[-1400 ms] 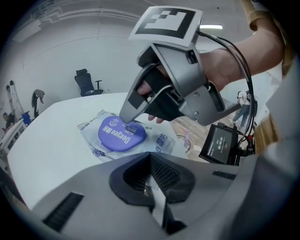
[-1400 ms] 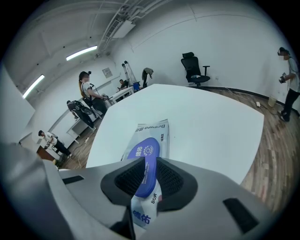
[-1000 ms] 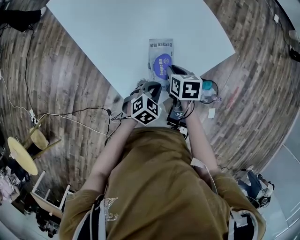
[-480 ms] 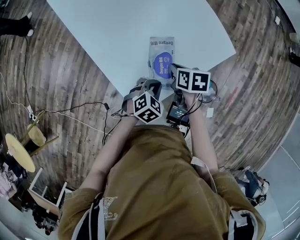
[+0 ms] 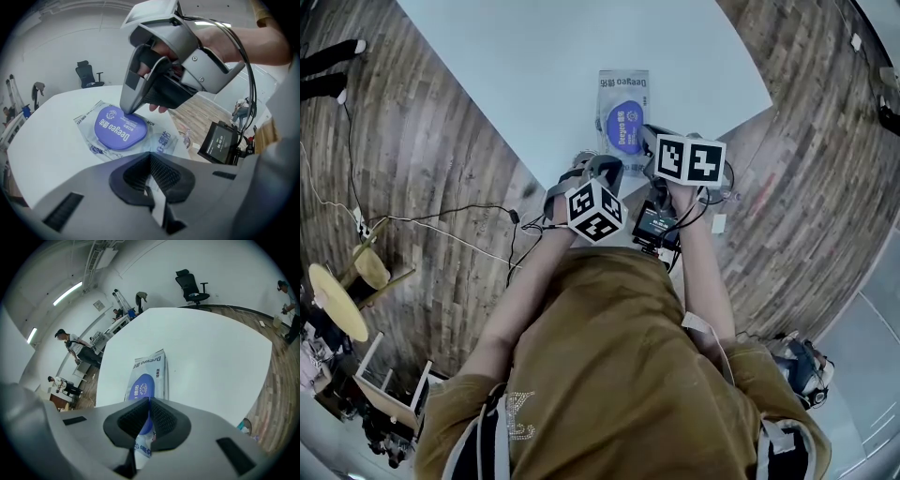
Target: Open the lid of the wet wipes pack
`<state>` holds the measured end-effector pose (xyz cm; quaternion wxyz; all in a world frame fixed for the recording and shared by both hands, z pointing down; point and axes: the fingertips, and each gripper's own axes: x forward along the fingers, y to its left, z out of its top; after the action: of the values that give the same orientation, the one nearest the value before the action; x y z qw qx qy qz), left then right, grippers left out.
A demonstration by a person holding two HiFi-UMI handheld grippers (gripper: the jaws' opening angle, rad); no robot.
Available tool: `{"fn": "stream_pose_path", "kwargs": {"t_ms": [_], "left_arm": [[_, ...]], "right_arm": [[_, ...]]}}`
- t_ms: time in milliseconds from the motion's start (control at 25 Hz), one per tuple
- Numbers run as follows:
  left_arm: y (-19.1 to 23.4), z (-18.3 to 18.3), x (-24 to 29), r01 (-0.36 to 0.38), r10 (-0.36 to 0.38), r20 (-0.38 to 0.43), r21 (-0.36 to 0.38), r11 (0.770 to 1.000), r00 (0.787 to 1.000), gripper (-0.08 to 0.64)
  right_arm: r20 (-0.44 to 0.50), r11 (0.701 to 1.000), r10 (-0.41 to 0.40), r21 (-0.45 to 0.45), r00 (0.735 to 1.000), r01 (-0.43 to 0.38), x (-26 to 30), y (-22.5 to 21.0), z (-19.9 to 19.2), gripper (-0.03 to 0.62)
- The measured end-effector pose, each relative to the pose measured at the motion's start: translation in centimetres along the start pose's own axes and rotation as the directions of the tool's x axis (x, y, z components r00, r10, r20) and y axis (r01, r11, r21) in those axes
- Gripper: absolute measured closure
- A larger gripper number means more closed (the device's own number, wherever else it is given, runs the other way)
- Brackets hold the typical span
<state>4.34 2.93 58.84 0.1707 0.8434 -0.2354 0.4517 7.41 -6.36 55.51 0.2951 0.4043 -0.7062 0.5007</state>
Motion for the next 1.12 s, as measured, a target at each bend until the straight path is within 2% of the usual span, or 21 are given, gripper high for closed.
{"fn": "stream_pose_path", "kwargs": {"t_ms": [1120], "left_arm": [[-0.2,0.2,1.1,0.017,-0.017,-0.019,-0.008,1.000,1.000,0.558]], "right_arm": [[-0.051,0.997,0.042,-0.058,0.998,-0.045,-0.8,1.8,0.3,0.583]]}}
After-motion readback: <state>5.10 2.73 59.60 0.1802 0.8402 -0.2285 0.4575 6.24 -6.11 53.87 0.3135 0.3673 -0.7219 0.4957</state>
